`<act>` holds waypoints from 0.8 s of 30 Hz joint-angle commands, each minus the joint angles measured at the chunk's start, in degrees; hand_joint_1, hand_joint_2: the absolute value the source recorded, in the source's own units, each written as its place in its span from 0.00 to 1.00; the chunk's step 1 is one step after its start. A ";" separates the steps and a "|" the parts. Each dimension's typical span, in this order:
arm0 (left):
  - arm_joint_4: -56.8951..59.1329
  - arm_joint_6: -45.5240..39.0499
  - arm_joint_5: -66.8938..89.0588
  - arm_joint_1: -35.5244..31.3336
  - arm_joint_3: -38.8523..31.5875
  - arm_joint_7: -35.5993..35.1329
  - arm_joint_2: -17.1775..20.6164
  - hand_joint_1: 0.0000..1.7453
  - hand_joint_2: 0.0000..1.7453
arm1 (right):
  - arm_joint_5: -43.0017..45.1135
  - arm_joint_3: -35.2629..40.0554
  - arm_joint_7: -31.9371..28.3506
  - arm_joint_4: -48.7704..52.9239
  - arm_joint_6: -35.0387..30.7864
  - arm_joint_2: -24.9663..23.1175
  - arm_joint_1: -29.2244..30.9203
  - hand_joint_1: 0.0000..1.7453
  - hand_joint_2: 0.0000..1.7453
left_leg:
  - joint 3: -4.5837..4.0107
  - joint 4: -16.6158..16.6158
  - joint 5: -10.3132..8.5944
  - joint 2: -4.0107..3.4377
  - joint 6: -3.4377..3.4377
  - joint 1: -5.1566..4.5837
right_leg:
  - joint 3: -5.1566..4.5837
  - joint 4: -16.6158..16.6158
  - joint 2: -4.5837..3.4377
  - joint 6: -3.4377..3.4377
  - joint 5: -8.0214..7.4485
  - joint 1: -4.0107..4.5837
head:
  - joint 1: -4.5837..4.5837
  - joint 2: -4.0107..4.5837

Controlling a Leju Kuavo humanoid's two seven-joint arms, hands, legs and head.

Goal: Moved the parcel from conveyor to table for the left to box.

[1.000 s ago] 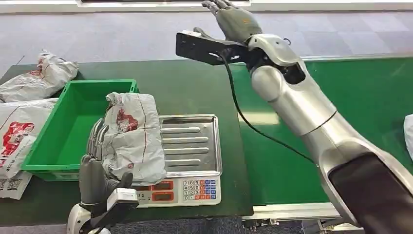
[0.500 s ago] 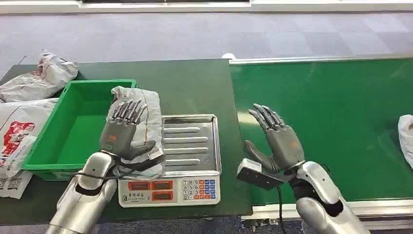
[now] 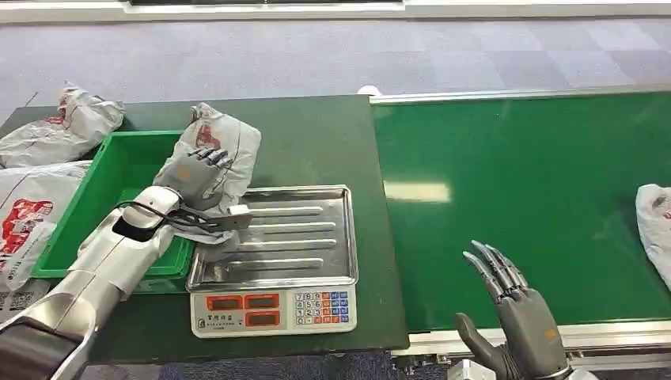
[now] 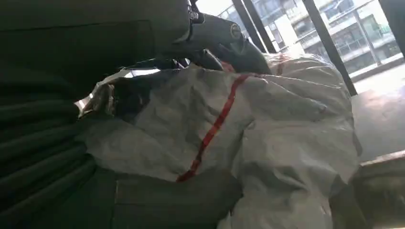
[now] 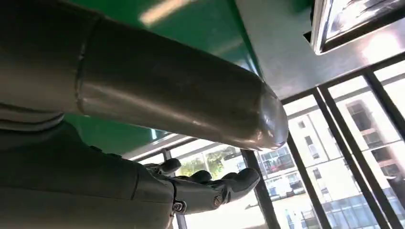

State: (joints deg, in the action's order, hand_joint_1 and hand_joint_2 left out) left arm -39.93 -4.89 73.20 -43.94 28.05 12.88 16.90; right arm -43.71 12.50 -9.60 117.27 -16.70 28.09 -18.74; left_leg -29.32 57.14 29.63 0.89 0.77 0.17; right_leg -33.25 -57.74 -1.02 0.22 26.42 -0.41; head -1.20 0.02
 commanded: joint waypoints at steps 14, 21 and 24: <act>-2.28 2.94 -8.31 -5.90 14.64 -0.92 7.32 1.00 1.00 | 5.13 -4.28 -3.87 2.97 2.77 -0.56 -2.58 0.00 0.00 | 0.24 -0.18 -0.07 -0.66 0.27 0.06 | -0.14 -0.08 -0.52 0.36 -0.23 0.04 | -0.02 0.00; -11.28 2.46 -7.66 -10.96 7.49 -5.86 13.75 1.00 1.00 | 4.03 -3.98 -3.19 3.59 2.30 -0.92 -3.57 0.00 0.00 | -0.09 -0.08 -0.14 -0.60 0.37 0.15 | -0.47 -0.16 -0.47 0.39 -0.25 0.13 | 0.00 0.00; -14.71 2.85 -6.43 -12.41 4.45 -6.59 19.38 1.00 1.00 | 3.65 -3.48 -3.36 3.05 1.61 -1.73 -4.03 0.00 0.00 | -0.20 -0.03 -0.17 -0.64 0.45 0.21 | -0.56 -0.18 -0.43 0.39 -0.26 0.19 | 0.00 0.00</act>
State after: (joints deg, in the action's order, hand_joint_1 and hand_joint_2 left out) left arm -47.17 -3.21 64.90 -49.77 38.12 8.00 26.38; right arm -39.58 8.57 -13.14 122.60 -14.36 29.18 -22.95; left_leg -29.29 56.95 29.42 0.30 1.21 0.27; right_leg -33.59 -57.88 -1.55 0.61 26.19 -0.31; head -1.20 0.02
